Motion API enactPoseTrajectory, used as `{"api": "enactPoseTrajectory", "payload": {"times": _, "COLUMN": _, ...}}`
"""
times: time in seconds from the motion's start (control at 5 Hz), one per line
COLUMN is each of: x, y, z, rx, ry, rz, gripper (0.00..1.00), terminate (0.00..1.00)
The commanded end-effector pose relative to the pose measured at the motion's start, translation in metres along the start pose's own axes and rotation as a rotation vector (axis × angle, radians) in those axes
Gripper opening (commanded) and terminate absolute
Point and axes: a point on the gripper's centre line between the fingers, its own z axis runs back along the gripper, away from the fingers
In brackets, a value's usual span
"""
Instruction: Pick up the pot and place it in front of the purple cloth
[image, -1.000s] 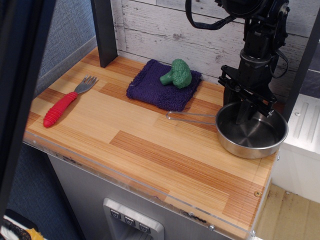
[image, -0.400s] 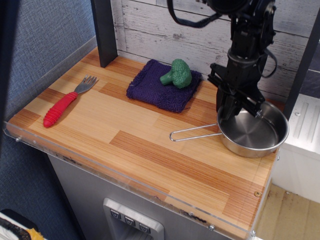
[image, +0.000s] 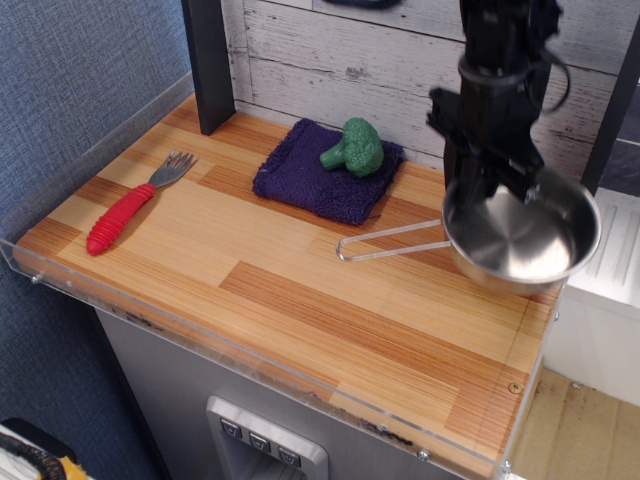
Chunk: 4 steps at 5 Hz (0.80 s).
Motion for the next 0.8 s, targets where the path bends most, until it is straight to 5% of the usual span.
{"api": "enactPoseTrajectory", "payload": {"times": 0.0, "x": -0.076, "y": 0.048, "z": 0.034, "rx": 0.067, "ry": -0.047, "rz": 0.172, "gripper": 0.0, "terminate": 0.0}}
{"api": "enactPoseTrajectory", "payload": {"times": 0.4, "x": -0.172, "y": 0.078, "z": 0.022, "rx": 0.103, "ry": 0.003, "rz": 0.337, "gripper": 0.0, "terminate": 0.0}}
{"api": "enactPoseTrajectory", "payload": {"times": 0.6, "x": -0.184, "y": 0.084, "z": 0.012, "rx": 0.102, "ry": 0.036, "rz": 0.377, "gripper": 0.0, "terminate": 0.0}}
